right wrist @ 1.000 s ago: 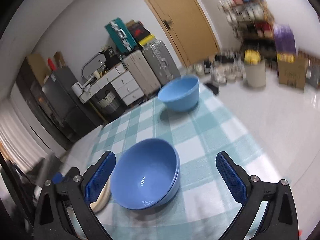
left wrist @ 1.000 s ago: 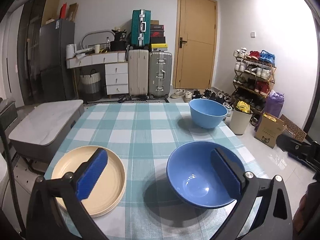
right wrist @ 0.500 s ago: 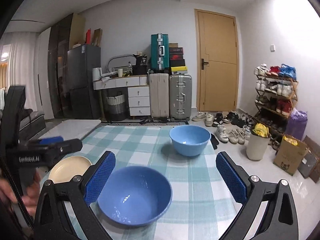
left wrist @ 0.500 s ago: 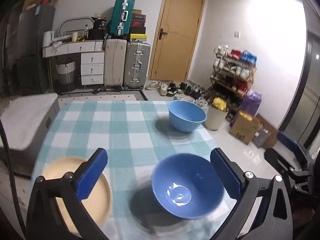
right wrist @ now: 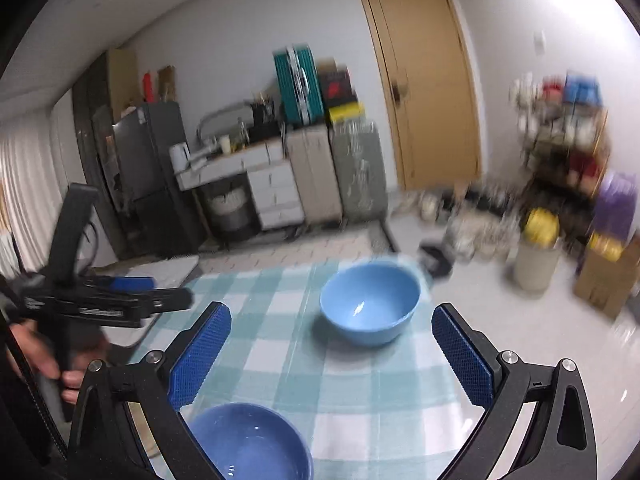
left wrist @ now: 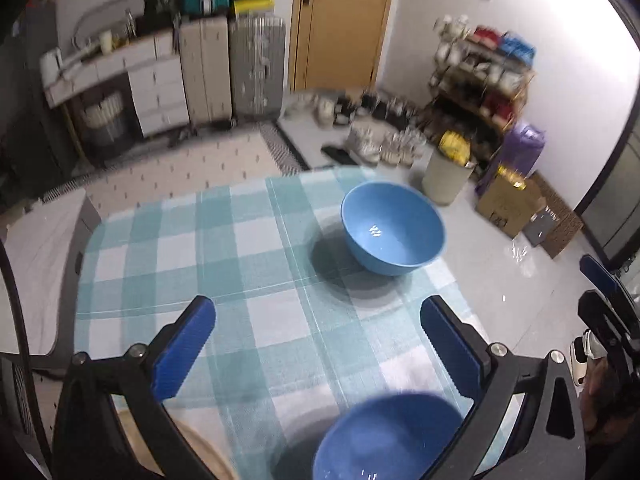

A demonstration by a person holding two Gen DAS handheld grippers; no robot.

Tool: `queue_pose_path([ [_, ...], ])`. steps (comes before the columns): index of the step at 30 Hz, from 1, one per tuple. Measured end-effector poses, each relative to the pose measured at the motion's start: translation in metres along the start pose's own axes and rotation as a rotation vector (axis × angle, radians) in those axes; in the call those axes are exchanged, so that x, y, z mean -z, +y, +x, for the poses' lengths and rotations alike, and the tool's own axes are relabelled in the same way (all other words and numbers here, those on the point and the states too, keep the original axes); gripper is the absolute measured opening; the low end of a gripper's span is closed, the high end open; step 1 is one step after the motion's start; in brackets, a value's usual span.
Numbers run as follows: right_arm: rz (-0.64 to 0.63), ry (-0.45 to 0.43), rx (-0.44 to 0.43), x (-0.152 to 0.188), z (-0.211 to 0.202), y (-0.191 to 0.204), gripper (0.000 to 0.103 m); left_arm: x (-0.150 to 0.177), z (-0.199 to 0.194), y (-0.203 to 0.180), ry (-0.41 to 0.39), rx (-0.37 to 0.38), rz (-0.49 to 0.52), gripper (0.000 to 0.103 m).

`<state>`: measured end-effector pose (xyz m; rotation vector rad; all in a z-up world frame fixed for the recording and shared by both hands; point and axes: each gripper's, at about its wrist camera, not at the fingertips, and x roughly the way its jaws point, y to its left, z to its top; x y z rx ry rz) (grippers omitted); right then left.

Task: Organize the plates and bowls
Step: 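Move both tools toward the remaining light blue bowl, then close left tool on the light blue bowl rim while right tool grips it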

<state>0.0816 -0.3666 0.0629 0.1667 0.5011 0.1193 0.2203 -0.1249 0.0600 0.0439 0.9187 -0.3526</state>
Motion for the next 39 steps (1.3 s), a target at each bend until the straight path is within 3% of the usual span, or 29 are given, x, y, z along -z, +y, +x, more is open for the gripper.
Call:
queue_pose_path([
  [6, 0.129, 0.125, 0.030, -0.017, 0.070, -0.056, 0.102, -0.036, 0.084, -0.030, 0.130, -0.017, 0.065, 0.103],
  [8, 0.185, 0.156, 0.011, -0.018, 0.093, -0.073, 0.102, -0.047, 0.117, -0.034, 0.209, 0.031, 0.050, 0.103],
  [11, 0.247, 0.199, 0.029, -0.018, 0.122, -0.097, 0.102, -0.057, 0.155, -0.031, 0.271, 0.034, -0.009, 0.103],
  [15, 0.281, 0.246, 0.101, -0.022, 0.158, -0.122, 0.102, -0.066, 0.190, -0.034, 0.301, -0.004, 0.001, 0.103],
  [22, 0.238, 0.386, 0.125, -0.022, 0.240, -0.148, 0.102, -0.074, 0.233, -0.036, 0.363, 0.025, -0.012, 0.102],
  [26, 0.212, 0.466, 0.148, -0.013, 0.278, -0.160, 0.102, -0.076, 0.250, -0.041, 0.377, -0.015, 0.042, 0.100],
  [29, 0.195, 0.487, 0.154, -0.008, 0.296, -0.166, 0.096, -0.076, 0.257, -0.038, 0.383, 0.006, 0.027, 0.099],
  [31, 0.194, 0.513, 0.128, -0.004, 0.307, -0.166, 0.079, -0.076, 0.260, -0.036, 0.394, 0.023, 0.013, 0.092],
  [33, 0.188, 0.542, 0.132, 0.000, 0.317, -0.167, 0.064, -0.075, 0.264, -0.035, 0.409, 0.030, 0.009, 0.076],
  [34, 0.189, 0.552, 0.132, 0.003, 0.321, -0.166, 0.060, -0.075, 0.265, -0.035, 0.414, 0.033, 0.008, 0.070],
  [36, 0.190, 0.573, 0.136, 0.006, 0.329, -0.167, 0.051, -0.074, 0.268, -0.034, 0.426, 0.040, 0.009, 0.045],
  [39, 0.203, 0.575, 0.142, 0.007, 0.330, -0.168, 0.038, -0.075, 0.270, -0.031, 0.432, 0.044, 0.000, 0.031],
])
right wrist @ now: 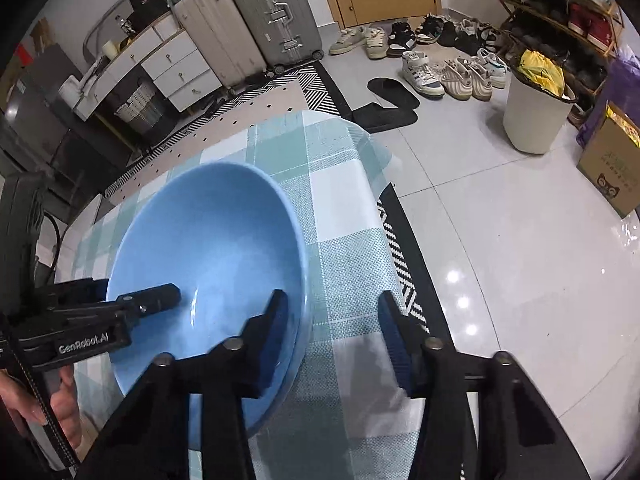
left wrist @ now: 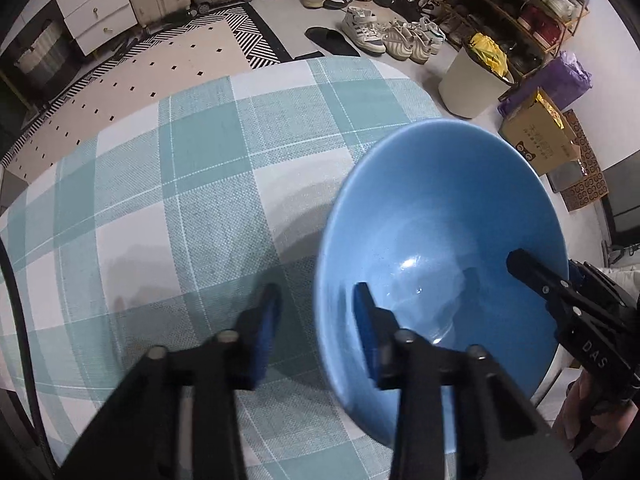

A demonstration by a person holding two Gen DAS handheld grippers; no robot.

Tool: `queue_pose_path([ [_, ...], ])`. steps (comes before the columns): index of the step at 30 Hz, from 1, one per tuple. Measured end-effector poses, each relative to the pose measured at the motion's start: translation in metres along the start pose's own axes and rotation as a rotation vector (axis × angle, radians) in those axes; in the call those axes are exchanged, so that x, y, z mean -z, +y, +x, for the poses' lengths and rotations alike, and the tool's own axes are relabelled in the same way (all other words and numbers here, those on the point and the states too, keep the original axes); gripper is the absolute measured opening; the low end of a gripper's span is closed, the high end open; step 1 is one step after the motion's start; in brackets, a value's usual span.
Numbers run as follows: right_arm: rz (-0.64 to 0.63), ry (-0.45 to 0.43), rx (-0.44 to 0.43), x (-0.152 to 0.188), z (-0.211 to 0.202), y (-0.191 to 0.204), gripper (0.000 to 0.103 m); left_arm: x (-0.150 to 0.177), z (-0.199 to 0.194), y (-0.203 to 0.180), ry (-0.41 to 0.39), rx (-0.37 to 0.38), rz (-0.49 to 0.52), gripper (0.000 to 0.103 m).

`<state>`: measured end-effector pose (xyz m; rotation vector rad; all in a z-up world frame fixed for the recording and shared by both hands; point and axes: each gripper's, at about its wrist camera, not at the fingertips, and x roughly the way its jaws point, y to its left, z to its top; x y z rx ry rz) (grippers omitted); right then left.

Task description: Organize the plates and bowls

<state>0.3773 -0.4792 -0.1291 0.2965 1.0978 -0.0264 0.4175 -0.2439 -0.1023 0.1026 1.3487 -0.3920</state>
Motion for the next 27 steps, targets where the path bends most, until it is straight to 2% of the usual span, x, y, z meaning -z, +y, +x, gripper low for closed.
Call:
queue_pose_path([
  [1, 0.002, 0.006, 0.006, -0.001, 0.002, -0.001, 0.036, 0.000, 0.000, 0.001, 0.002, 0.009, 0.000, 0.030],
  [3, -0.002, 0.015, 0.015, 0.000, 0.002, 0.004, 0.025, 0.000, -0.001, 0.000, 0.006, 0.024, 0.002, 0.022],
  [5, -0.008, 0.021, 0.027, 0.001, 0.000, 0.009, 0.025, 0.001, -0.002, -0.001, 0.009, 0.031, 0.004, 0.017],
  [12, -0.038, 0.020, 0.048, 0.004, -0.011, 0.024, 0.009, 0.004, -0.010, -0.003, 0.018, 0.032, 0.014, 0.012],
  [27, -0.065, 0.065, 0.065, 0.018, -0.031, 0.043, 0.009, 0.028, -0.026, 0.002, 0.047, 0.078, -0.006, 0.012],
])
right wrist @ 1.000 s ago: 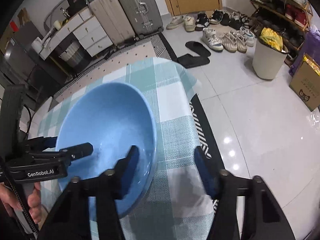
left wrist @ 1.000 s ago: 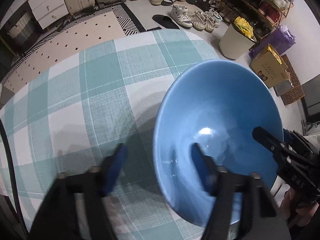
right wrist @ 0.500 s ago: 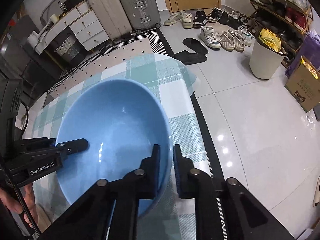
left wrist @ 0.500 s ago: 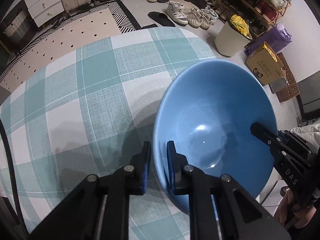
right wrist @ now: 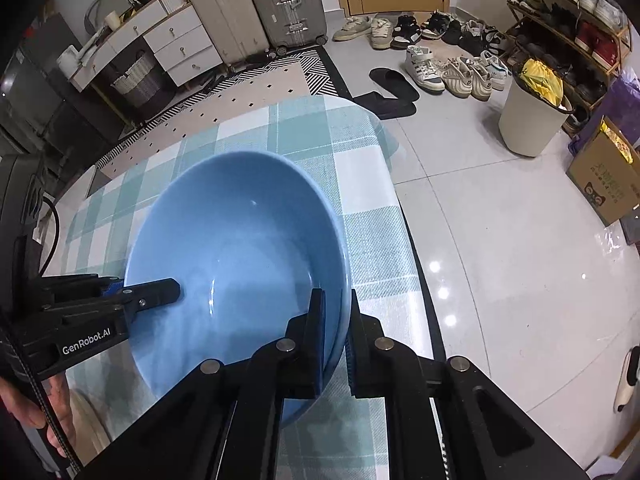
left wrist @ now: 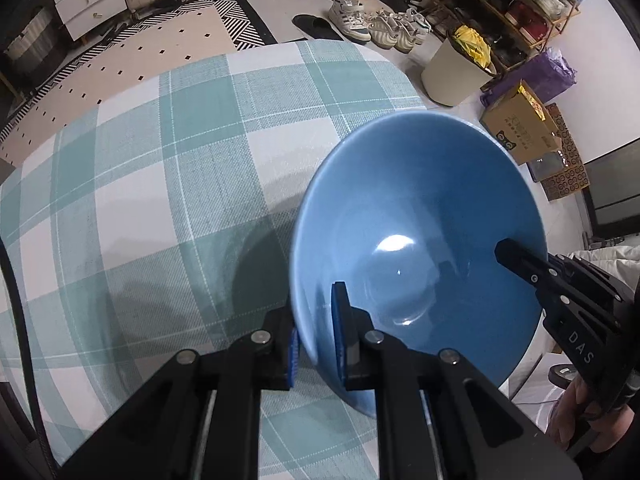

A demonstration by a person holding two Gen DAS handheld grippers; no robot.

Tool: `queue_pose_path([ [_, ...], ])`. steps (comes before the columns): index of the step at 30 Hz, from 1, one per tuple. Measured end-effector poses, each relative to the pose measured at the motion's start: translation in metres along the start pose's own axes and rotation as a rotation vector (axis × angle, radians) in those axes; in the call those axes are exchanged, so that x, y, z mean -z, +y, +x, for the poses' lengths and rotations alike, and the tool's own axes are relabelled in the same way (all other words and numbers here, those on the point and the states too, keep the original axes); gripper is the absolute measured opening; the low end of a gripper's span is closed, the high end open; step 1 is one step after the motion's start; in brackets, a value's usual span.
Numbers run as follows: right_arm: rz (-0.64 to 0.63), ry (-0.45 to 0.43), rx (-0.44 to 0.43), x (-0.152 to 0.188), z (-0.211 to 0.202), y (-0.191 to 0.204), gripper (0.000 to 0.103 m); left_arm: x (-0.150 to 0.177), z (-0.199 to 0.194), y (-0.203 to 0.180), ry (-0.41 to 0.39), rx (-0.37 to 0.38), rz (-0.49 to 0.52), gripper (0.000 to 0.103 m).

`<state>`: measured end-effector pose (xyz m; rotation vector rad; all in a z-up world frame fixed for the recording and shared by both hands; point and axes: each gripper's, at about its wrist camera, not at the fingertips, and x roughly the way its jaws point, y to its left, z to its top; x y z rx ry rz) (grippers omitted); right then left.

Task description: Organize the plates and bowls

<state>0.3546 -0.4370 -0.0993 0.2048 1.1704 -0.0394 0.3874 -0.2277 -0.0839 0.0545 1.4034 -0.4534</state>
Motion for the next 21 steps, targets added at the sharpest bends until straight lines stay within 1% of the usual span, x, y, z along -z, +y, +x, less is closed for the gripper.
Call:
queue_pose_path([
  [4, 0.009, 0.011, -0.011, 0.003, -0.006, 0.002, 0.009, 0.008, -0.007, 0.000, -0.003, 0.004, 0.000, 0.012],
  [16, -0.030, -0.005, 0.010, 0.026, -0.037, 0.024, 0.009, 0.040, -0.035, 0.002, -0.028, 0.002, -0.003, 0.012],
  [21, -0.030, -0.009, -0.003, 0.036, -0.051, 0.033, 0.008, 0.058, -0.049, 0.010, -0.050, 0.026, -0.041, 0.012],
])
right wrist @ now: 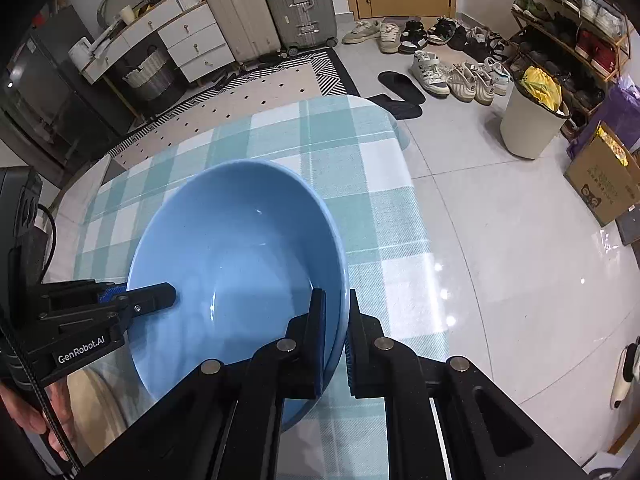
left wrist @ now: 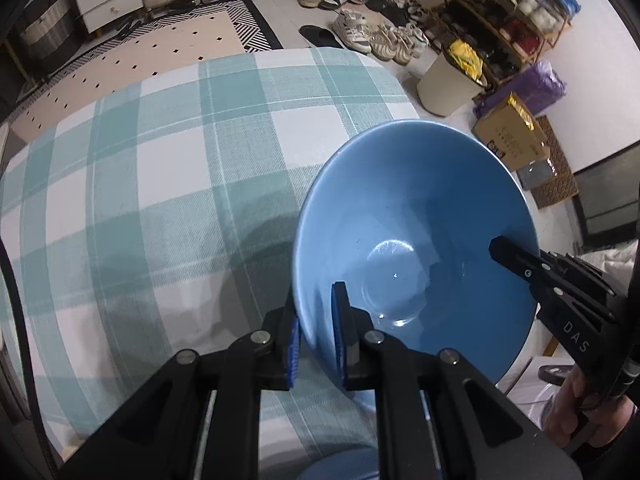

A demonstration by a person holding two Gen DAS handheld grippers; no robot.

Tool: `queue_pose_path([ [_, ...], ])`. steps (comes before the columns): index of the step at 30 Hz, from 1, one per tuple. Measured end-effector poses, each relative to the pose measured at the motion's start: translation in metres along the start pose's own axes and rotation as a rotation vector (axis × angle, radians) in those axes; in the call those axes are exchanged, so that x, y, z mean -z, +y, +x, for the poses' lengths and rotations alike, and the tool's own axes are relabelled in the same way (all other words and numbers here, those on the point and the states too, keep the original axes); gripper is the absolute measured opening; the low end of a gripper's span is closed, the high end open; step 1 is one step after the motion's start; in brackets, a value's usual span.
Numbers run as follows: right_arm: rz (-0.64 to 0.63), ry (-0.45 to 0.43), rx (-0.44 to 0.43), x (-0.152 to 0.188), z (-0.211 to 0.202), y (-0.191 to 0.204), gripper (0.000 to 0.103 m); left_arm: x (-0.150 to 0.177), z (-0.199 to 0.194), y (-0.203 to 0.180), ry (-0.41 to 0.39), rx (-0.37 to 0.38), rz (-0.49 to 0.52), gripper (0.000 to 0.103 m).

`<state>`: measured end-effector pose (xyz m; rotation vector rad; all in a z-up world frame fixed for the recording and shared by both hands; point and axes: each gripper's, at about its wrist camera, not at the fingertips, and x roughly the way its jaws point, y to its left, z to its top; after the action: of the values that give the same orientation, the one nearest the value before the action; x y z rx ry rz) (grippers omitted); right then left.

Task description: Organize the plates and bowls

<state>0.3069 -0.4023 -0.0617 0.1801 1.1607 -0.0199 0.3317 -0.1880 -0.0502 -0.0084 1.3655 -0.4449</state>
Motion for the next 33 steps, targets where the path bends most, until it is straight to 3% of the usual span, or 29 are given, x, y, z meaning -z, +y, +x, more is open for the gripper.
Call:
queue_pose_path([
  [6, -0.020, -0.001, -0.008, 0.014, -0.009, 0.016, 0.008, 0.016, -0.014, 0.014, 0.004, 0.042, -0.046, 0.012],
  [22, -0.065, -0.046, -0.014, 0.032, -0.056, 0.053, 0.008, 0.048, -0.071, 0.016, -0.062, 0.016, -0.022, 0.012],
  [33, -0.097, -0.093, -0.031, 0.062, -0.116, 0.085, 0.009, 0.086, -0.118, 0.018, -0.132, 0.001, -0.022, 0.012],
])
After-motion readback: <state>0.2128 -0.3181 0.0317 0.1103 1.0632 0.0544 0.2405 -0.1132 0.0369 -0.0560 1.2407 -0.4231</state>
